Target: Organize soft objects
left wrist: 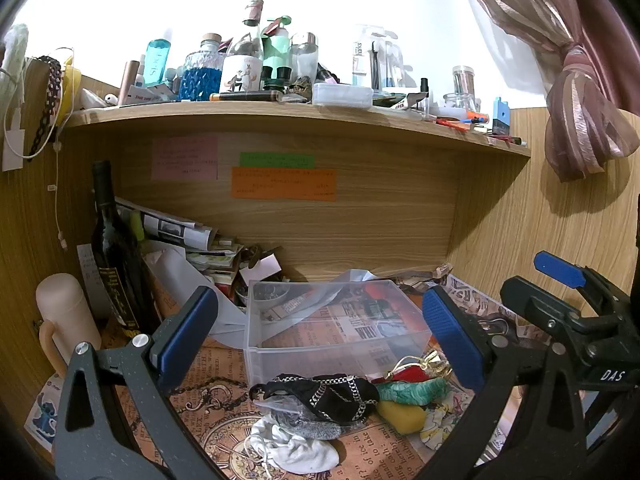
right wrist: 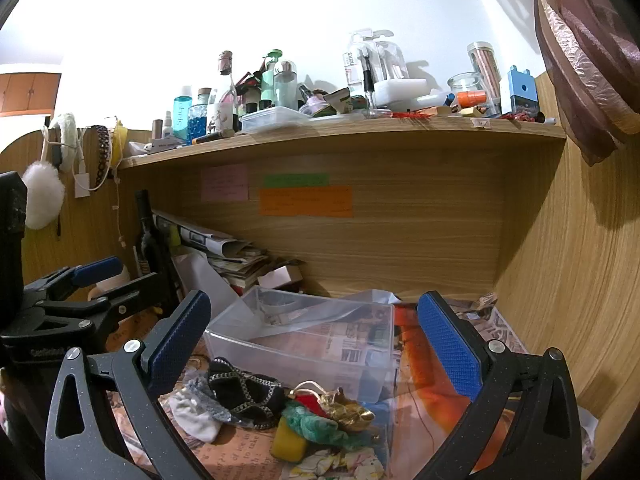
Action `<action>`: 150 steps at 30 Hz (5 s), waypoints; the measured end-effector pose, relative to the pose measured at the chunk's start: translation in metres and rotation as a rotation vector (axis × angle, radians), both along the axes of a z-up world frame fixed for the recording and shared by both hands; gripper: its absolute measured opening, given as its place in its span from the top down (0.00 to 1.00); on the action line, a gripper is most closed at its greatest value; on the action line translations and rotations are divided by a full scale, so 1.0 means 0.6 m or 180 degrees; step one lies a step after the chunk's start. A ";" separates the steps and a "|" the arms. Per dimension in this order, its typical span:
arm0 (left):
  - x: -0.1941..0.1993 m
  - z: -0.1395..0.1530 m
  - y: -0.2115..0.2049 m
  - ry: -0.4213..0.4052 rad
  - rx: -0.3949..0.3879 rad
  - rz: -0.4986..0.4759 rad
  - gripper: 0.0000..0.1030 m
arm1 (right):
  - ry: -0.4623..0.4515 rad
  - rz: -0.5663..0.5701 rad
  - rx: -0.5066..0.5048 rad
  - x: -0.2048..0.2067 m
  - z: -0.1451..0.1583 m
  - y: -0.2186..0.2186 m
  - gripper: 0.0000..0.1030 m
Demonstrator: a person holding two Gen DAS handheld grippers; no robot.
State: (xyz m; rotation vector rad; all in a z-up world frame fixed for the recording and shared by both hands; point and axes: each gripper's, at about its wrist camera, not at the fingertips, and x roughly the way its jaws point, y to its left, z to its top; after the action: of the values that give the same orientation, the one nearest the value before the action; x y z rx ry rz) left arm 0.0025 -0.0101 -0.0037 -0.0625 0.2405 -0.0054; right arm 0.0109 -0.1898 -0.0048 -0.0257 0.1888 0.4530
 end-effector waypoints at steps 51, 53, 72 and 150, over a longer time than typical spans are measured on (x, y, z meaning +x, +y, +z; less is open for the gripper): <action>0.107 -0.139 -0.004 0.1092 -0.0113 -0.0265 0.00 | 0.0775 -0.0078 -0.0221 0.093 -0.108 -0.033 0.05; 0.116 -0.155 -0.003 0.1189 -0.0119 -0.0257 0.00 | 0.0877 -0.0076 -0.0243 0.102 -0.119 -0.039 0.08; 0.173 -0.197 0.002 0.1649 -0.0017 -0.0445 0.37 | 0.1529 0.0450 -0.0314 0.169 -0.170 -0.007 0.60; 0.344 -0.154 0.057 0.1918 0.0050 -0.0310 0.59 | 0.1442 0.0408 -0.1189 0.322 -0.153 0.108 0.62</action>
State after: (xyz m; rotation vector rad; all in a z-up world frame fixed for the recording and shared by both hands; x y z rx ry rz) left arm 0.2088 0.0238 -0.0963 -0.0352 0.8457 -0.0825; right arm 0.2044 -0.1250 -0.0966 -0.3041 0.7191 0.5422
